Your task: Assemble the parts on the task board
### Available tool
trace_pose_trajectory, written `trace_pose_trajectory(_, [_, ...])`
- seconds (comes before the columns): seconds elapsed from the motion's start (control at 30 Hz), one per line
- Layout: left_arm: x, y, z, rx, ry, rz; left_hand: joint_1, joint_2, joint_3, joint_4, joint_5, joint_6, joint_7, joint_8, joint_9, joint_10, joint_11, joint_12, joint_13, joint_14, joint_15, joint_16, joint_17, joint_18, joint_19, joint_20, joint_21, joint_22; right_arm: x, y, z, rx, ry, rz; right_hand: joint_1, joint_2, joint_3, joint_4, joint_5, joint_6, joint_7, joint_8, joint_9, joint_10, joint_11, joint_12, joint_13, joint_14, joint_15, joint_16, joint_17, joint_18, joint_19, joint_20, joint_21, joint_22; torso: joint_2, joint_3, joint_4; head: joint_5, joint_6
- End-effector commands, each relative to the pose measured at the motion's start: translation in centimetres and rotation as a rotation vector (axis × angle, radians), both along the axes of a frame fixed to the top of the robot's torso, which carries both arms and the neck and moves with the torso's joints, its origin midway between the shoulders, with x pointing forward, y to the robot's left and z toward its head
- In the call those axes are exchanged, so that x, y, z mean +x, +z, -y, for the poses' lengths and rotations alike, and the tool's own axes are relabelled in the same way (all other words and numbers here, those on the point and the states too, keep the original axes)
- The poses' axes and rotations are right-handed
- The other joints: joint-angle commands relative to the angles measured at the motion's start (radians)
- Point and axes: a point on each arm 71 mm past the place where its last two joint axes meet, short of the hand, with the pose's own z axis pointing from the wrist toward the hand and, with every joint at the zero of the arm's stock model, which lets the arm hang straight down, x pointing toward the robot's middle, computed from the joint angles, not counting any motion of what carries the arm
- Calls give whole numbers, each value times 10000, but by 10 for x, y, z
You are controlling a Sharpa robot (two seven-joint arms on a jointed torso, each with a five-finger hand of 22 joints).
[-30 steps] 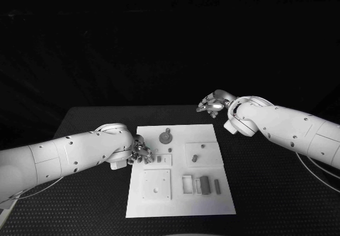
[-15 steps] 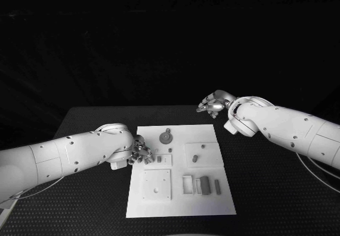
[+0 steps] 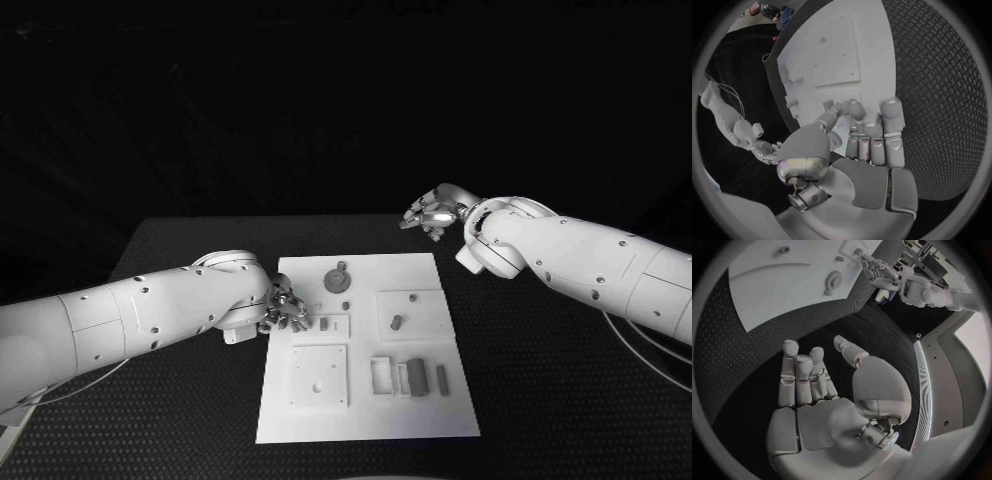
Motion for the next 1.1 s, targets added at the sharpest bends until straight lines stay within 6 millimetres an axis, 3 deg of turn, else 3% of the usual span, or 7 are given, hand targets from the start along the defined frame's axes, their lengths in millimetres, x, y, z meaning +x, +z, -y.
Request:
trace_pose_trajectory(0.03, [0,-1,3,-22,-180,-116,70,-7,9,-83,-33,64,12,-58,17,23,-35,44,9,31,-32,32,10,460,17,-43,56,171,0,-1,-1,-18,111,-57,-85,7,33,20,20,0,51,-1,-10,-78,1,66,-12,-1,-74,32,-18,155,-24,17,-56,186,0,0,-7,-5,10])
trace_pose_trajectory(0.43, [-1,-3,4,273,-506,-555,358,-161,26,-407,-38,-32,59,-146,8,-41,9,8,-5,-35,8,-5,39,435,-43,-32,32,162,0,-1,-1,-19,116,-61,-88,9,33,21,20,-2,51,-1,-11,-79,1,67,-14,-2,-74,32,-19,155,-24,18,-57,186,0,0,3,-17,-4])
trace_pose_trajectory(1.1, [0,-1,3,58,-377,-269,358,-207,6,-373,-41,-108,92,-199,-2,-55,38,9,-2,-44,27,-15,47,428,-39,-33,22,151,-1,-1,-1,-17,129,-71,-90,7,32,20,20,-3,52,0,-13,-80,1,70,-18,-2,-74,34,-22,155,-24,18,-57,186,2,-17,10,-56,9])
